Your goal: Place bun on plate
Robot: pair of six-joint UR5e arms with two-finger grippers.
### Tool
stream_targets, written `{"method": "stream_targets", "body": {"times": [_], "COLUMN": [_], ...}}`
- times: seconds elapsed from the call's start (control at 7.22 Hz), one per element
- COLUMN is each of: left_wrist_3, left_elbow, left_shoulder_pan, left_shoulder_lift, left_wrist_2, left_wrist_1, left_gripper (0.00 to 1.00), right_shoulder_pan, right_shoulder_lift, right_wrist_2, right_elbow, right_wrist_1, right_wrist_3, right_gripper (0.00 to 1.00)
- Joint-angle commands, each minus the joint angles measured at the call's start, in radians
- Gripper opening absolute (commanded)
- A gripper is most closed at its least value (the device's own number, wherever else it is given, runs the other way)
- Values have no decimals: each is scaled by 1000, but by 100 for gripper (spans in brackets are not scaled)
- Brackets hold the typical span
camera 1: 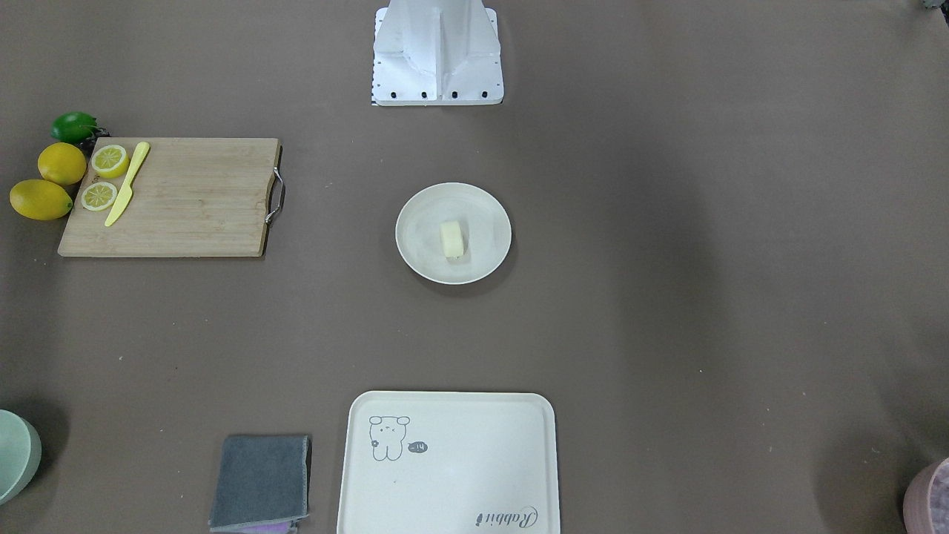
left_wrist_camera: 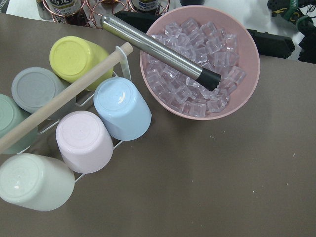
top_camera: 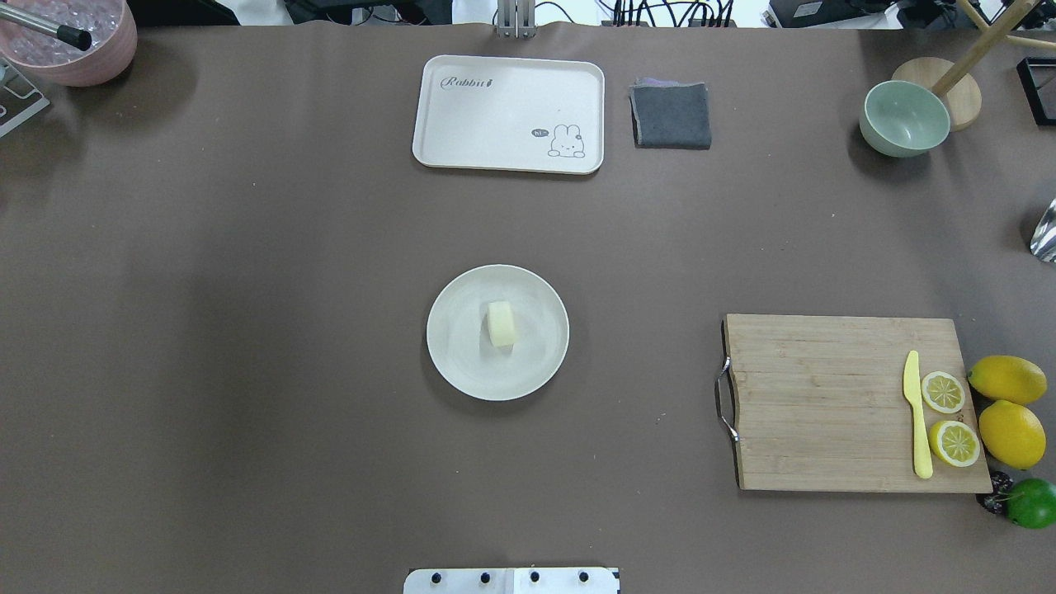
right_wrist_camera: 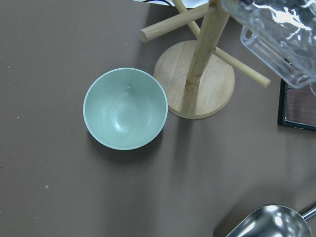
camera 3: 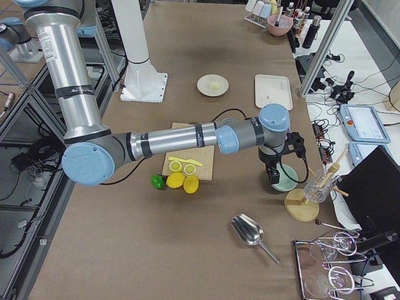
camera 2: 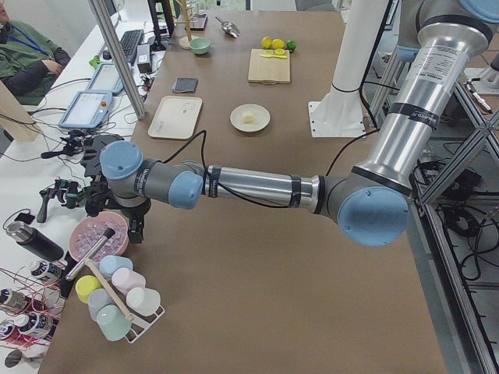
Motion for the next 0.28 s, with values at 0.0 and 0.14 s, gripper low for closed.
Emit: {"method": "stream_targets", "body": {"times": [0.0, 0.14], "left_wrist_3": [0, 0], "left_elbow": [0, -2], "left_shoulder_pan": [0, -2], "left_shoulder_lift": [-1, -1], "left_wrist_2": [0, -3], "left_wrist_1": [10, 15], "left_gripper": [98, 98], "right_shoulder_pan": [-1, -1], "right_shoulder_lift": [2, 0], "right_wrist_2": [0, 0], "right_elbow": [-4, -6], "right_wrist_1": [4, 4], "right_wrist_3": [0, 0], "right_gripper": [100, 100]}}
